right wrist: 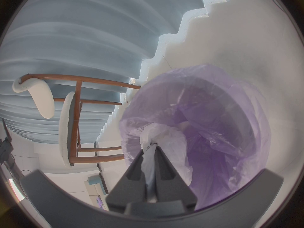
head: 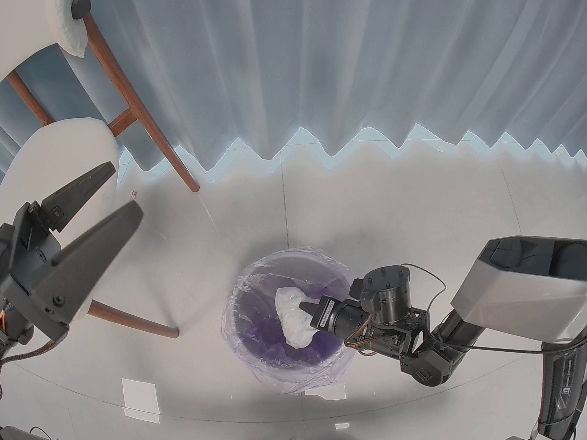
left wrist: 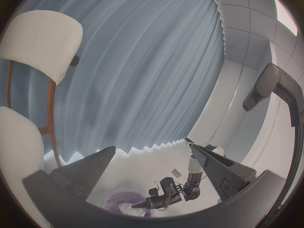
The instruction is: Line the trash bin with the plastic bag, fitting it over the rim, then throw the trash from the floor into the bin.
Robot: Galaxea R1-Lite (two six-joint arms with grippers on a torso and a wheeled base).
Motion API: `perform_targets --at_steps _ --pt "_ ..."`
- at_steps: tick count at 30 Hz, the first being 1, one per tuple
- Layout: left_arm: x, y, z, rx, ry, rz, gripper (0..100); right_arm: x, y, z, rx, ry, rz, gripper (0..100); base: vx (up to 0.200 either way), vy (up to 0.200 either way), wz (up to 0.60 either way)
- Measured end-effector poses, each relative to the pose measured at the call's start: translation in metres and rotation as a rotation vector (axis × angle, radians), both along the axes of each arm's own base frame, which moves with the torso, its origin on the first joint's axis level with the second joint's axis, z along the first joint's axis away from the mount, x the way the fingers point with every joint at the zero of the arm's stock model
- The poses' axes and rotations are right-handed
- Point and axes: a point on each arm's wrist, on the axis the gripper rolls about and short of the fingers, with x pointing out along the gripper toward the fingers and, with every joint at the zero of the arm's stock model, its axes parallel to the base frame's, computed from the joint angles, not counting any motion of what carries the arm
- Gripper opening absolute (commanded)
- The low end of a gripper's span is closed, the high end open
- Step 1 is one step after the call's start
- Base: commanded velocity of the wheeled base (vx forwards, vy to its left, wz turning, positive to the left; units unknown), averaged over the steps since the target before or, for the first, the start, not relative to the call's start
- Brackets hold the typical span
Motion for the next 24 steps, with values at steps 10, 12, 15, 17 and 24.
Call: perform_targets --at_steps 10,12,15,17,24 --pt "-0.001 0.000 -0.004 0.010 0.010 -0.004 100 0.016 -0.001 -0.022 -0.018 0.022 -0.027 100 0.000 0.000 0.00" --pt "-0.001 0.000 -0.004 0.011 0.011 -0.005 100 0.017 -0.002 -0.024 -0.019 0.023 -0.029 100 0.000 0.000 0.00" --pt "-0.001 0.000 -0.004 0.011 0.010 -0.005 100 0.017 -0.002 -0.026 -0.021 0.025 -0.029 100 0.000 0.000 0.00" --pt "-0.001 0.000 -0.005 0.012 0.011 -0.005 100 0.017 -0.002 -0.026 -0.016 0.025 -0.031 100 0.000 0.000 0.00" --pt "0.000 0.000 -0.005 0.012 0.012 -0.004 100 0.003 -0.002 -0.010 0.008 0.020 -0.012 100 0.000 0.000 0.00"
